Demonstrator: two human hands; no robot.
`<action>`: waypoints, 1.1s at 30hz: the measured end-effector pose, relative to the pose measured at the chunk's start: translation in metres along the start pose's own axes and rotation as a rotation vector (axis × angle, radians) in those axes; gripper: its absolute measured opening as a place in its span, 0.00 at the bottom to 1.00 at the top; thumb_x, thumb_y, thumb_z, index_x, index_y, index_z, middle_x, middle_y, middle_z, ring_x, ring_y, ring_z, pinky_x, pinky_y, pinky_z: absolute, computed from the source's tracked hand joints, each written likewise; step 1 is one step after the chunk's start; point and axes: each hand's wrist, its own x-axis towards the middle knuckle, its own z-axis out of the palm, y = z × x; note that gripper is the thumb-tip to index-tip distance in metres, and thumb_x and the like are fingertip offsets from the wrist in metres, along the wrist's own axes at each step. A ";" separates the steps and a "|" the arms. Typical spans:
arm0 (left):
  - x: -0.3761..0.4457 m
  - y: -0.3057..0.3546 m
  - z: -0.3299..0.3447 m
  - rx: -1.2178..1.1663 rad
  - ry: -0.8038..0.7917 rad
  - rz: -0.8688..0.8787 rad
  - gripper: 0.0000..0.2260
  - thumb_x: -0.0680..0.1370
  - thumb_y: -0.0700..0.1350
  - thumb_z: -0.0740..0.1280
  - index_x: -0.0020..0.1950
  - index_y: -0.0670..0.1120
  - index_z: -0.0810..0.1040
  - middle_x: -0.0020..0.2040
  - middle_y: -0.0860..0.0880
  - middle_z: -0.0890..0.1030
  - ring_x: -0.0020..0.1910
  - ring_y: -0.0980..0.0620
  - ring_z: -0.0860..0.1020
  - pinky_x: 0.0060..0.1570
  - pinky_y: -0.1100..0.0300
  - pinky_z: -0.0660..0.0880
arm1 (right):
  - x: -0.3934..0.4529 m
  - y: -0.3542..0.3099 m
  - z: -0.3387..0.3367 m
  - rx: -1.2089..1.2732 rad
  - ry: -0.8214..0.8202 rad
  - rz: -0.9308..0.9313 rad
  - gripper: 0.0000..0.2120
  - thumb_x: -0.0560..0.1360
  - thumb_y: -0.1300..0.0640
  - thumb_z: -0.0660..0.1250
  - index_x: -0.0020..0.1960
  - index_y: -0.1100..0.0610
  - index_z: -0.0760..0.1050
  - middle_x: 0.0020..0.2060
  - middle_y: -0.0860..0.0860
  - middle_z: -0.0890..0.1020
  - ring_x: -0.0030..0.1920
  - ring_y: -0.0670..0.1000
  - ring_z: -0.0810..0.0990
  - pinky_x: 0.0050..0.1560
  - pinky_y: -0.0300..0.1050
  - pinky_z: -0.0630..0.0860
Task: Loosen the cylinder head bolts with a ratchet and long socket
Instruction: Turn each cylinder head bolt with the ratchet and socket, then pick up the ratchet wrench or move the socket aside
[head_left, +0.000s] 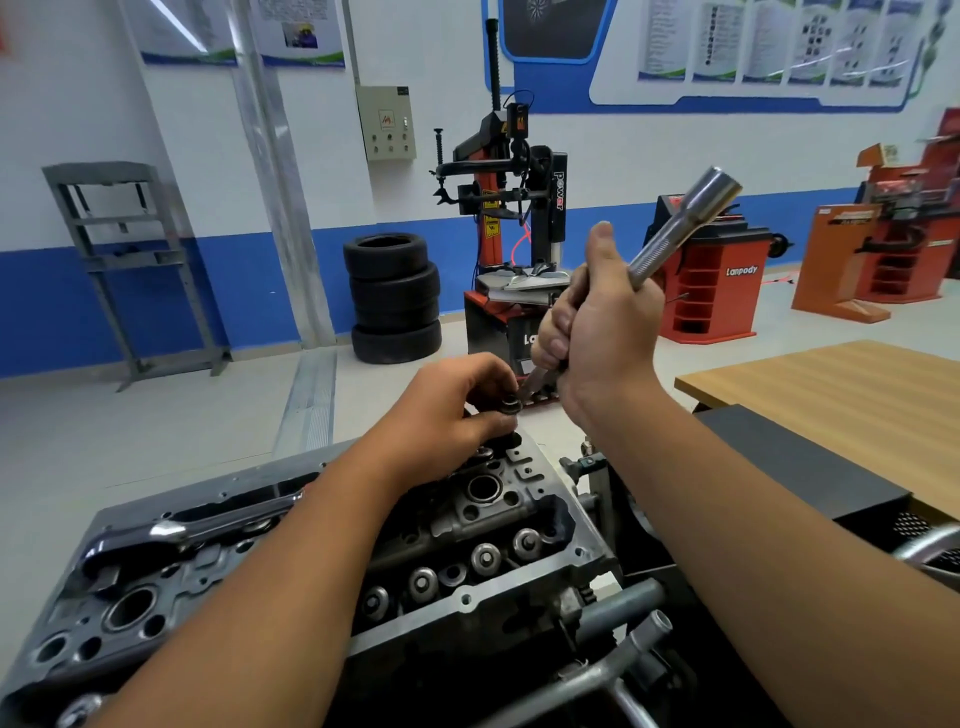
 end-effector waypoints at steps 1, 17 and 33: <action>0.000 0.000 0.001 -0.018 0.006 0.001 0.11 0.78 0.37 0.76 0.54 0.52 0.80 0.48 0.53 0.85 0.50 0.56 0.84 0.53 0.53 0.83 | 0.000 -0.002 -0.001 0.009 0.013 0.001 0.28 0.85 0.45 0.62 0.29 0.53 0.64 0.22 0.52 0.62 0.20 0.50 0.60 0.26 0.40 0.62; 0.004 0.063 0.022 -0.055 0.206 0.233 0.11 0.81 0.34 0.71 0.60 0.47 0.80 0.46 0.48 0.85 0.45 0.50 0.86 0.46 0.55 0.83 | -0.034 -0.029 -0.059 -0.260 -0.085 0.332 0.21 0.83 0.45 0.66 0.35 0.53 0.68 0.24 0.50 0.65 0.21 0.49 0.60 0.25 0.38 0.60; 0.055 0.199 0.186 -0.823 0.301 -0.179 0.05 0.78 0.36 0.75 0.48 0.44 0.82 0.38 0.47 0.86 0.33 0.53 0.85 0.32 0.56 0.82 | -0.055 -0.145 -0.217 -0.619 0.013 0.272 0.13 0.78 0.51 0.75 0.49 0.56 0.73 0.34 0.60 0.72 0.21 0.48 0.61 0.25 0.38 0.59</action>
